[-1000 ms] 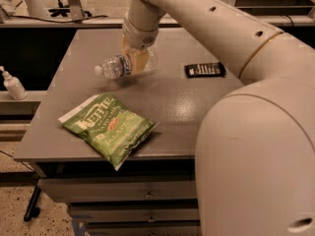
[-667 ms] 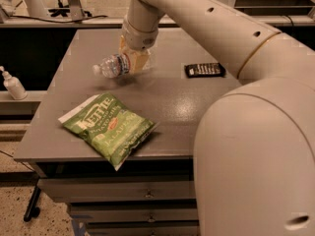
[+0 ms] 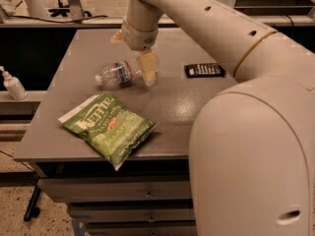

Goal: Knock water bottle over

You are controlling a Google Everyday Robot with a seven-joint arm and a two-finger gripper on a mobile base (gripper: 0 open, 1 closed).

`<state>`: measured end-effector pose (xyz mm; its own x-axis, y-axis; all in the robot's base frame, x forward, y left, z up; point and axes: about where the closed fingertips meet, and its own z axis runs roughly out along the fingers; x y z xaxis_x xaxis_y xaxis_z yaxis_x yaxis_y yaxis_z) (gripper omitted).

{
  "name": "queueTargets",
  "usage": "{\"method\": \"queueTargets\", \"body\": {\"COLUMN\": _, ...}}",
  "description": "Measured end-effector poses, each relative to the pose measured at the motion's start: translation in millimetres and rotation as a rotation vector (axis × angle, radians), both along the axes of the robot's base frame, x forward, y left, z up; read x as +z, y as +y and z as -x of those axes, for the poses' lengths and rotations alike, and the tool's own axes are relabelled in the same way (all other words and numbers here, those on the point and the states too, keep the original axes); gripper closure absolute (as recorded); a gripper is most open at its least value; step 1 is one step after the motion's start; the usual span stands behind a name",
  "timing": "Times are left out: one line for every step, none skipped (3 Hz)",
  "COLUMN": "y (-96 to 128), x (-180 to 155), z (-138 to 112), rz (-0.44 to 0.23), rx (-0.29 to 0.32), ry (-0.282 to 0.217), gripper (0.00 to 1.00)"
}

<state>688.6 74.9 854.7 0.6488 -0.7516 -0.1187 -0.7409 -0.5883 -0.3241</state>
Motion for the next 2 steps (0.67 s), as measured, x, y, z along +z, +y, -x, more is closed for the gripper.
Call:
{"method": "queueTargets", "body": {"y": -1.3, "x": 0.3, "z": 0.3, "rz": 0.005, "rx": 0.004, "ry": 0.0, "gripper": 0.0}}
{"method": "queueTargets", "body": {"y": -7.9, "x": 6.5, "z": -2.3, "rz": -0.04, "rx": -0.023, "ry": 0.028, "gripper": 0.0}}
